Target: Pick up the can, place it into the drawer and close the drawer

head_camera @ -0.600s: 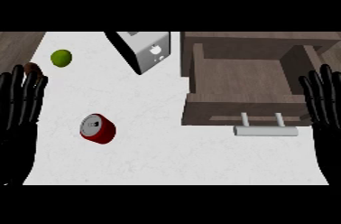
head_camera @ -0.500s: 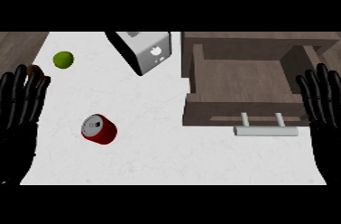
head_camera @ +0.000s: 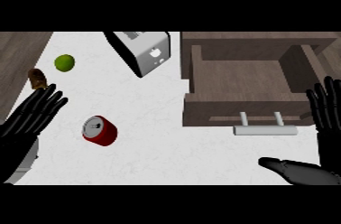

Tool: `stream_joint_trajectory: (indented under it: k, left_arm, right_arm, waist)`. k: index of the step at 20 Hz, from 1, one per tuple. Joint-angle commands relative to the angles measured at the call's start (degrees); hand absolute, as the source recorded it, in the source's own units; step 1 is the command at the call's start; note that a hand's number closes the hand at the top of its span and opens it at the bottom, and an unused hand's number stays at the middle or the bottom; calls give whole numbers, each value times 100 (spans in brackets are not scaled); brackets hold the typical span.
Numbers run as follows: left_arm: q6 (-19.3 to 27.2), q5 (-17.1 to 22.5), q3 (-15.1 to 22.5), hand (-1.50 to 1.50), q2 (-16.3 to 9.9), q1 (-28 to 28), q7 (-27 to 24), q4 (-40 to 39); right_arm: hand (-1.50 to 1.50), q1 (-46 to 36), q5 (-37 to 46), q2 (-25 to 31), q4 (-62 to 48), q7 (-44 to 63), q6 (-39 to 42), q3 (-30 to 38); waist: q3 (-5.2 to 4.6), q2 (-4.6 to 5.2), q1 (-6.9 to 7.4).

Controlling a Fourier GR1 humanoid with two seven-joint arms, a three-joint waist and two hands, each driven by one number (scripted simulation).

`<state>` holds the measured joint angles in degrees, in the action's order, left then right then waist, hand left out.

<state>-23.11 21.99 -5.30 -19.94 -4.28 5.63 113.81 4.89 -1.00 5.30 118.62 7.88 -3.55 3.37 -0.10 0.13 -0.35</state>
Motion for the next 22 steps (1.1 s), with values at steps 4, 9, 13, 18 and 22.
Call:
stream_joint_trajectory:
  k: [4, 9, 13, 18, 22]
  left_arm:
    - [-997, 1482, -1046, -150, -836, -564, 559, 70]
    - [-1068, 1749, -1386, -150, -936, -342, 878, 43]
    - [-1072, 2426, -1707, -150, -1122, -347, 1423, 188]
    - [-830, 3156, -1974, -150, -1254, -458, 1883, 101]
    - [-1040, 2966, -1642, -150, -856, -348, 1827, -510]
  right_arm:
    - [-150, 468, -114, 72, 99, 72, 59, 372]
    - [-150, 1266, -708, 67, 335, -314, 613, 822]
    - [-150, 1246, -885, 46, 443, -226, 765, 987]
    - [-150, 1460, -1417, 363, 369, -302, 1275, 1562]
    - [-150, 1458, -1370, 162, 248, -378, 1312, 1519]
  waist:
    - [11, -25, 61]
    - [13, -23, 17]
    - [12, -23, 32]
    - [14, -27, 28]
    - [10, -17, 14]
